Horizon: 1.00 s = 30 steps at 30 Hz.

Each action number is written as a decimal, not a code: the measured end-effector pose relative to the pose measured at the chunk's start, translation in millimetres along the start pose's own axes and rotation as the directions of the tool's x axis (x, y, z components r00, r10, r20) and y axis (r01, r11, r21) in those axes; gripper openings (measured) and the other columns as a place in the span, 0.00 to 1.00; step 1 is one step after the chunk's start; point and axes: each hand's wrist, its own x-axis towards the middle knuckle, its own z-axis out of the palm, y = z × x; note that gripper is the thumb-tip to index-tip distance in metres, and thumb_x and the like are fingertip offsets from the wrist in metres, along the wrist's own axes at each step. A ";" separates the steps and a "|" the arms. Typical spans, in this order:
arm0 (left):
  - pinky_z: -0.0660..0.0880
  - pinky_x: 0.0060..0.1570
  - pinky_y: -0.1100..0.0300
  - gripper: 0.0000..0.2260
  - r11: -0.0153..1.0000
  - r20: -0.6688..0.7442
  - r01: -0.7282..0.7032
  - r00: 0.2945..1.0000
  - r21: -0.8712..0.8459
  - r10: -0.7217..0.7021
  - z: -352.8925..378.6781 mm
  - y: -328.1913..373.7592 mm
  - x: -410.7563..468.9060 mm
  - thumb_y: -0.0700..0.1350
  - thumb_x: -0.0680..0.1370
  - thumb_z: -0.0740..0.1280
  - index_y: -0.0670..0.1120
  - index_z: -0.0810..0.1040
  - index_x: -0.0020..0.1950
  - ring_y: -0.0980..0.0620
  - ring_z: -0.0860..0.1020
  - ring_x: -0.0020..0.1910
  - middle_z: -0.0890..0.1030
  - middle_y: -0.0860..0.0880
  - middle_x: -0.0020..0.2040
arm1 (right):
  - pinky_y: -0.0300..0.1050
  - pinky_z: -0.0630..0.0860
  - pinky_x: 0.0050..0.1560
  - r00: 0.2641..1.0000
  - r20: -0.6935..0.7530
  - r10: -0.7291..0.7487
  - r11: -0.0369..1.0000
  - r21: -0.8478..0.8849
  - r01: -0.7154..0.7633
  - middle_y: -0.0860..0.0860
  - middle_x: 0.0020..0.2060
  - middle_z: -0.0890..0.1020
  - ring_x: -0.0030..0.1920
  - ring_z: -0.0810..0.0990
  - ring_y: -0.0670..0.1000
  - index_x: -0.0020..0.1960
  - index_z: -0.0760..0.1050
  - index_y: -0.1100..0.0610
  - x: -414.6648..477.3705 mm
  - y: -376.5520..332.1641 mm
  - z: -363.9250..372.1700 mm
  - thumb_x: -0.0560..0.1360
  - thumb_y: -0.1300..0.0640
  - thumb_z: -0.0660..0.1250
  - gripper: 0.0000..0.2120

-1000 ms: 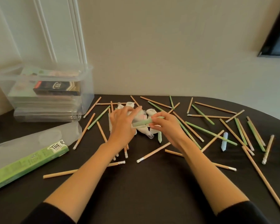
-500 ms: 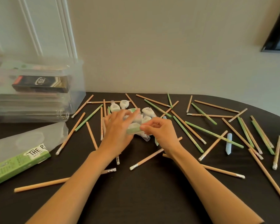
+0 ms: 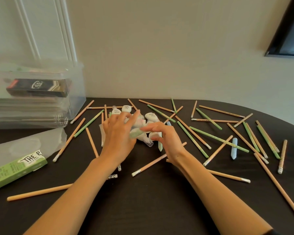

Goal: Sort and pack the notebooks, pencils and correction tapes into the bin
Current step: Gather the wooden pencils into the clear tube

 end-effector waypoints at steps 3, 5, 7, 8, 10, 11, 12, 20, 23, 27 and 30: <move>0.51 0.58 0.60 0.31 1.000 0.006 0.005 1.000 0.002 -0.005 1.5 -1.2 -1.4 0.43 0.74 0.68 0.55 0.59 0.73 0.51 0.61 0.64 0.68 0.51 0.64 | 0.39 0.74 0.53 0.993 0.081 0.091 0.991 -0.101 -0.083 0.56 0.55 0.76 0.51 0.74 0.46 0.57 0.78 0.62 0.7 -2.0 -2.7 0.69 0.56 0.62 0.19; 0.51 0.59 0.60 0.31 1.000 -0.003 0.026 1.000 0.004 -0.026 1.8 -3.4 -0.4 0.44 0.74 0.68 0.55 0.58 0.74 0.51 0.61 0.64 0.67 0.51 0.64 | 0.36 0.74 0.40 0.992 -0.112 0.061 0.994 -0.079 -0.071 0.51 0.43 0.78 0.40 0.74 0.45 0.48 0.79 0.59 4.1 -4.8 -7.6 0.75 0.60 0.59 0.10; 0.50 0.60 0.59 0.32 0.999 -0.006 0.030 1.000 0.013 -0.030 1.9 -5.5 0.6 0.43 0.74 0.68 0.55 0.58 0.74 0.50 0.61 0.64 0.67 0.50 0.64 | 0.37 0.69 0.33 0.918 -0.393 -0.045 0.897 -0.420 -0.136 0.49 0.33 0.76 0.33 0.71 0.45 0.39 0.76 0.55 8.2 -0.5 -18.1 0.76 0.60 0.60 0.09; 0.50 0.60 0.59 0.32 0.999 -0.005 0.035 0.999 0.008 -0.035 2.1 -6.1 0.4 0.43 0.74 0.68 0.55 0.58 0.74 0.50 0.61 0.64 0.67 0.50 0.64 | 0.38 0.68 0.33 0.898 -0.425 -0.112 0.782 -0.595 -0.184 0.48 0.30 0.74 0.33 0.72 0.46 0.36 0.73 0.54 8.9 1.9 -21.5 0.75 0.57 0.62 0.09; 0.51 0.61 0.58 0.31 0.999 0.003 0.049 0.999 -0.007 -0.049 2.3 -5.9 0.0 0.43 0.74 0.68 0.54 0.58 0.74 0.50 0.61 0.64 0.68 0.49 0.63 | 0.41 0.71 0.40 0.941 -0.323 -0.099 0.556 -0.802 -0.217 0.49 0.31 0.75 0.41 0.75 0.49 0.34 0.74 0.54 10.4 8.1 -26.4 0.73 0.50 0.65 0.12; 0.51 0.61 0.58 0.31 0.999 0.007 0.052 0.999 -0.009 -0.052 2.4 -5.6 -0.4 0.43 0.74 0.68 0.54 0.58 0.74 0.50 0.61 0.64 0.68 0.49 0.63 | 0.44 0.71 0.46 0.964 -0.264 -0.025 0.433 -0.872 -0.228 0.51 0.36 0.77 0.47 0.74 0.51 0.37 0.77 0.55 11.3 10.7 -26.6 0.72 0.46 0.65 0.14; 0.51 0.61 0.58 0.31 0.999 0.008 0.051 0.999 -0.006 -0.051 2.7 -5.2 -0.6 0.43 0.74 0.68 0.54 0.58 0.74 0.50 0.61 0.64 0.68 0.49 0.63 | 0.46 0.69 0.52 0.974 -0.219 0.061 0.318 -0.920 -0.227 0.52 0.43 0.77 0.53 0.72 0.52 0.41 0.78 0.56 11.6 12.3 -25.1 0.71 0.41 0.66 0.17; 0.50 0.62 0.57 0.32 0.998 0.029 0.040 0.999 0.039 -0.041 5.9 -3.9 -3.2 0.42 0.74 0.68 0.55 0.57 0.74 0.50 0.60 0.66 0.66 0.51 0.65 | 0.40 0.68 0.37 0.924 -0.382 0.027 0.601 -0.732 -0.320 0.51 0.31 0.73 0.35 0.72 0.48 0.41 0.75 0.60 13.3 16.6 -30.1 0.74 0.53 0.64 0.10; 0.51 0.64 0.56 0.32 0.998 0.059 0.050 0.997 0.044 -0.052 7.3 -3.7 -3.8 0.42 0.74 0.67 0.54 0.57 0.74 0.50 0.58 0.67 0.65 0.51 0.67 | 0.35 0.65 0.30 0.819 -0.560 -0.121 0.827 -0.514 -0.229 0.49 0.30 0.74 0.29 0.71 0.44 0.40 0.72 0.57 9.3 13.3 -32.2 0.77 0.55 0.62 0.08; 0.52 0.64 0.57 0.30 0.998 0.085 0.049 0.995 0.036 -0.052 7.4 -2.0 -3.9 0.43 0.74 0.67 0.54 0.58 0.73 0.51 0.59 0.67 0.64 0.51 0.67 | 0.31 0.73 0.35 0.709 -0.696 -0.119 0.992 -0.121 0.047 0.47 0.34 0.80 0.35 0.80 0.43 0.42 0.73 0.52 6.7 1.5 -34.8 0.78 0.58 0.61 0.07; 0.51 0.64 0.58 0.30 0.998 0.084 0.053 0.995 0.024 -0.055 7.3 -1.4 -4.4 0.43 0.75 0.66 0.54 0.58 0.73 0.51 0.58 0.67 0.64 0.52 0.67 | 0.32 0.76 0.33 0.785 -0.618 0.044 0.967 0.225 0.123 0.49 0.33 0.81 0.32 0.81 0.43 0.41 0.75 0.54 4.5 -5.7 -35.4 0.78 0.63 0.59 0.10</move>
